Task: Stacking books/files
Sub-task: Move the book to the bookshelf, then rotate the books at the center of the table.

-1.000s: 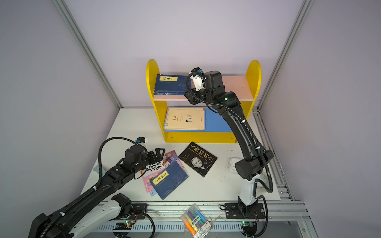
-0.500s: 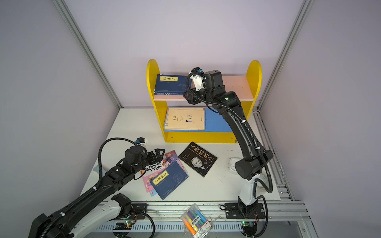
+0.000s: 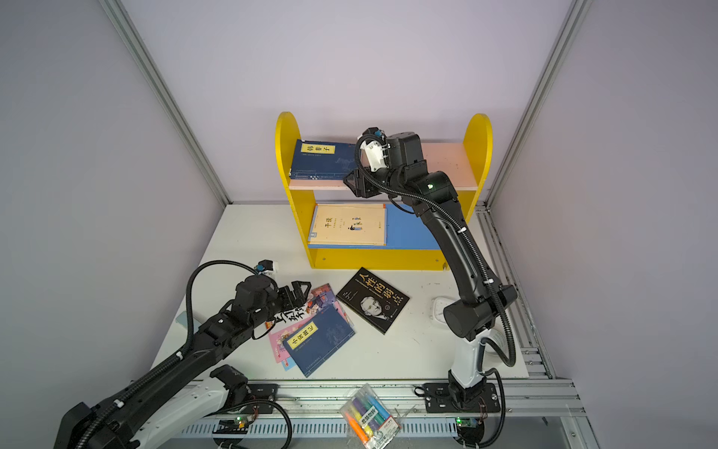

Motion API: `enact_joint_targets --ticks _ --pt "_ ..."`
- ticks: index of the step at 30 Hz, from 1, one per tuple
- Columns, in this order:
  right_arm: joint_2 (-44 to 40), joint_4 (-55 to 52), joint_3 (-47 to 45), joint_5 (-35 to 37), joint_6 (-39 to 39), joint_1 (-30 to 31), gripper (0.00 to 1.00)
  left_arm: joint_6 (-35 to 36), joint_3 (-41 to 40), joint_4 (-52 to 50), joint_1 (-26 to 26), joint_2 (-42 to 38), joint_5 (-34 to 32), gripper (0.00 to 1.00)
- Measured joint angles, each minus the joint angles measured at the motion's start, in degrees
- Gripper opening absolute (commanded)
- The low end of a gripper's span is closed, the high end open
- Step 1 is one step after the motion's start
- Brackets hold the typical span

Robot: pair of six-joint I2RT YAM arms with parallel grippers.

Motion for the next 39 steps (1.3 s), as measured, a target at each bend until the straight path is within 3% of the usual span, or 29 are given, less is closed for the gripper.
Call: enact_joint_targets --ticks 15,23,28,34,39 --pt "-0.24 -0.66 0.37 0.55 1.14 -0.39 0.64 -0.13 -0.09 0.17 0.07 -0.22 0.0 0.98" --pt "-6.4 -0.09 -4.11 2.58 -0.24 -1.68 0.63 -0.09 0.44 0.15 0.22 0.59 0.02 0.98" --pt "-12.98 2.12 -12.35 0.59 -2.67 -1.55 0.62 0.04 1.79 -0.02 0.24 1.84 0.35 0.98" --pt "-23.21 7.82 -29.9 -6.71 -6.4 0.04 0.6 -0.7 2.58 -2.49 0.31 2.62 -1.11 0.98" --pt "-30.01 13.88 -45.83 -8.79 -6.91 2.43 0.6 -1.46 2.84 -4.11 0.28 3.41 -1.09 0.98"
